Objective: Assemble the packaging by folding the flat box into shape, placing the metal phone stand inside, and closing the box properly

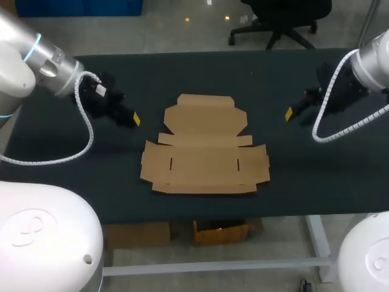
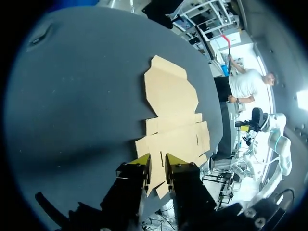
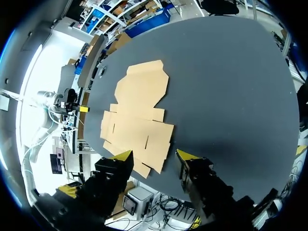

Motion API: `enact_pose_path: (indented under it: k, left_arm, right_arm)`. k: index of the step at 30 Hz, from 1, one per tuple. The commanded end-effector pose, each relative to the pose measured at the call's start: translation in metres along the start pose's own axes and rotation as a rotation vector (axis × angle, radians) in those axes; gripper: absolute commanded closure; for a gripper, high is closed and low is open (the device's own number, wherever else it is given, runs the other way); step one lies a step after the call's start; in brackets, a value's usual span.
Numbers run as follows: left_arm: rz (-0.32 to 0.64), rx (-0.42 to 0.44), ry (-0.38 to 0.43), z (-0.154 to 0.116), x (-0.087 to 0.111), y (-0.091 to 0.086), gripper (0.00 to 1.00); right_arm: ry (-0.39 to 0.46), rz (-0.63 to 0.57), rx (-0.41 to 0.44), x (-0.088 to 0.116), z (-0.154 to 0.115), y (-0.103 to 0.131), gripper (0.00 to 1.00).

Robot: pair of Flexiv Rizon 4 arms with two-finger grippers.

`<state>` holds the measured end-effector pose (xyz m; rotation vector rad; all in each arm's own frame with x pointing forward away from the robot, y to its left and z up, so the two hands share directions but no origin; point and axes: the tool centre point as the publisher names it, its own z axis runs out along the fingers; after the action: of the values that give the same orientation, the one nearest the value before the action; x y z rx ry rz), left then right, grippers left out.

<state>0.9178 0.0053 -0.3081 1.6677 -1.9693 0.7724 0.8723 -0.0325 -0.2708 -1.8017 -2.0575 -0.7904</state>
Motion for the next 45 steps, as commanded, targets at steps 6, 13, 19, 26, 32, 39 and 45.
enact_pose_path:
  k: [6, 13, 19, 26, 32, 39, 45]
  left_arm:
    - [0.01, -0.035, -0.018, -0.002, 0.009, -0.002, 1.0]
    - [0.0, -0.082, -0.05, -0.003, 0.016, 0.004, 1.0]
    - [0.0, -0.082, -0.05, -0.003, 0.016, 0.004, 1.0]
    - [0.0, -0.082, -0.05, -0.003, 0.016, 0.004, 1.0]
    - [0.0, -0.082, -0.05, -0.003, 0.016, 0.004, 1.0]
    - [0.012, -0.07, -0.062, -0.004, 0.017, 0.003, 1.0]
    - [0.006, 0.018, -0.164, -0.006, 0.018, -0.003, 1.0]
  right_arm:
    - [-0.021, -0.032, -0.054, 0.0, -0.004, -0.001, 1.0]
    - [-0.038, -0.073, -0.046, -0.002, -0.01, -0.008, 1.0]
    - [-0.038, -0.073, -0.046, -0.002, -0.01, -0.008, 1.0]
    - [-0.038, -0.073, -0.046, -0.002, -0.01, -0.008, 1.0]
    - [-0.038, -0.073, -0.046, -0.002, -0.01, -0.008, 1.0]
    - [-0.079, -0.099, -0.013, 0.008, 0.0, -0.001, 1.0]
    - [-0.062, -0.102, -0.037, 0.001, -0.005, -0.001, 1.0]
